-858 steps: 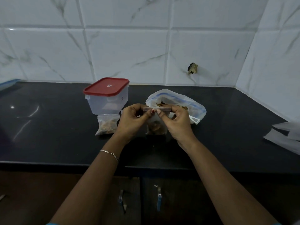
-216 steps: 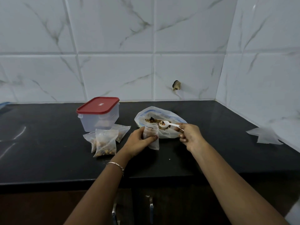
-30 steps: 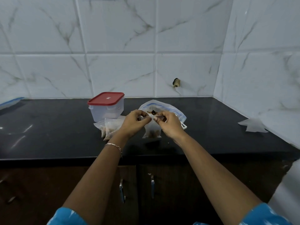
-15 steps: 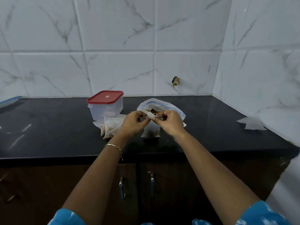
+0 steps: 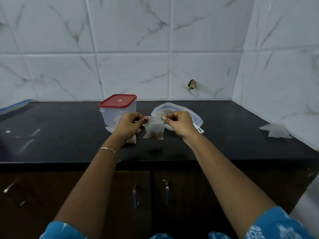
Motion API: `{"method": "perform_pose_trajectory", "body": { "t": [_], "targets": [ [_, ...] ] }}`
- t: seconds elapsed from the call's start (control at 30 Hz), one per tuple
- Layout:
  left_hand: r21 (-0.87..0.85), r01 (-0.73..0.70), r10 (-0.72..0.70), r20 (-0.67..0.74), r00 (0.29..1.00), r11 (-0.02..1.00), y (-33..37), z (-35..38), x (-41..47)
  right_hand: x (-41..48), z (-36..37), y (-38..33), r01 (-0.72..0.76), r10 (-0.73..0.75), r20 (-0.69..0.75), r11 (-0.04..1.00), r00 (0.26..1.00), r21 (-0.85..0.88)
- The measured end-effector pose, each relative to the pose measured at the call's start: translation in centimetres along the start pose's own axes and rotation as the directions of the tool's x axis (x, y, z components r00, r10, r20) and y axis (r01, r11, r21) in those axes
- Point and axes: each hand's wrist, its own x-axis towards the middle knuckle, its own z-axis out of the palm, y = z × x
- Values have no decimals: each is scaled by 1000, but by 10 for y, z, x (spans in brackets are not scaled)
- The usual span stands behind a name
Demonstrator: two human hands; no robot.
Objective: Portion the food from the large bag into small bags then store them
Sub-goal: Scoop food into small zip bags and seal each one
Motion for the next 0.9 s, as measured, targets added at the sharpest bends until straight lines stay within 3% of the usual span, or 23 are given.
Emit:
{"method": "perform_pose_trajectory", "body": {
  "t": [0.13, 0.3, 0.57, 0.67, 0.9],
  "targets": [
    [-133, 95, -95, 6, 995, 987, -11, -12, -8, 1, 24, -6, -29, 30, 51, 1000, 998, -5],
    [-106, 141, -157, -161, 975, 984, -30, -26, -17, -3, 66, -10, -90, 103, 172, 993, 980, -80],
    [-103, 181, -206, -365, 908, 978, -53, -34, -16, 11, 114, 10, -124, 126, 5, 986, 992, -112],
    [-128, 188, -222, -358, 907, 974, -57, -40, -13, 16, 108, 16, -203, 203, 1, 979, 979, 23],
    [-194, 191, -244, -297, 923, 962, -54, -36, -12, 13, 106, 31, -192, 193, -2, 978, 981, 79]
  ]
}}
